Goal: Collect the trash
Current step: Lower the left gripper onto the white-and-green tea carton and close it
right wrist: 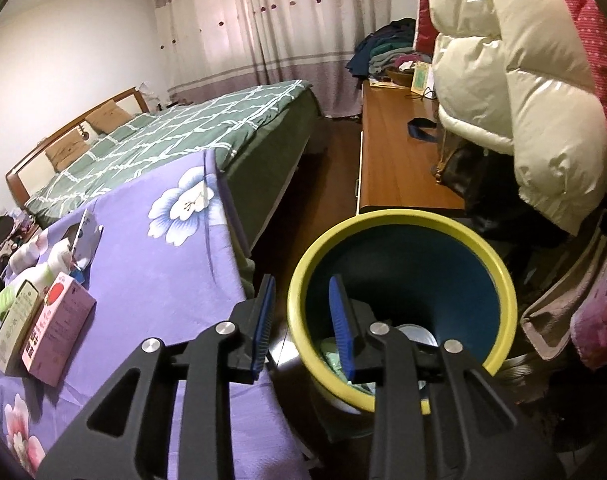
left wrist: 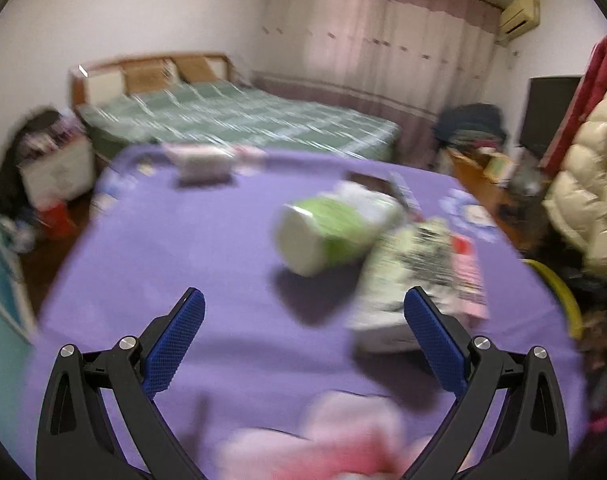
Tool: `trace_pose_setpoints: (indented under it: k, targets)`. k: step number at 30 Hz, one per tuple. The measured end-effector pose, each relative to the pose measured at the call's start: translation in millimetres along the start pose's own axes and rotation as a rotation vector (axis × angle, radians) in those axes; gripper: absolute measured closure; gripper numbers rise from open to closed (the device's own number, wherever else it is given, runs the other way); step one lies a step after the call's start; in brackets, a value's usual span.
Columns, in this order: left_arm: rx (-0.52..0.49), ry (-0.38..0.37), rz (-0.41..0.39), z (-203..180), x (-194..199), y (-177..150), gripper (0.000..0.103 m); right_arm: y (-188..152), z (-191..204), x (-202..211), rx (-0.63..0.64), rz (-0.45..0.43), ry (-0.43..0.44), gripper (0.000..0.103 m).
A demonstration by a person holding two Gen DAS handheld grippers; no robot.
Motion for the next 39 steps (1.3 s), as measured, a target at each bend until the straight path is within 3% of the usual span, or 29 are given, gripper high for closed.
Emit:
trace_pose_setpoints:
  k: [2, 4, 9, 15, 22, 28, 39]
  targets:
    - [0.006, -0.101, 0.042, -14, -7, 2, 0.005, -1, 2, -2, 0.003, 0.003, 0.003, 0.076]
    - [-0.003, -0.142, 0.061, -27, -13, 4, 0.005, -1, 3, -1, 0.003, 0.001, 0.009, 0.076]
    - [-0.05, -0.173, 0.124, -48, -37, 9, 0.005, -2, 3, -1, 0.005, 0.001, 0.009, 0.076]
    - [-0.031, -0.222, 0.2, -51, -65, 11, 0.005, -2, 3, -3, 0.004, 0.01, 0.012, 0.076]
    - [-0.054, -0.232, 0.222, -54, -76, 9, 0.006, -1, 3, -5, 0.007, 0.018, 0.012, 0.075]
    - [-0.079, -0.223, 0.192, -57, -70, 9, 0.025, -1, 4, -5, 0.009, 0.019, 0.012, 0.075]
    - [-0.148, -0.126, 0.122, -71, -52, 13, 0.026, -1, 4, -5, 0.008, 0.019, 0.014, 0.075]
Point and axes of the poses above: each gripper's, at about its wrist camera, not at the fingertips, and x roughly against the way its jaws point, z to its left, y to its top, the point moved 4 cm from there along -x, roughly the way its jaws point, and after that the axes turned 13 degrees about z, right-handed, at the moved point
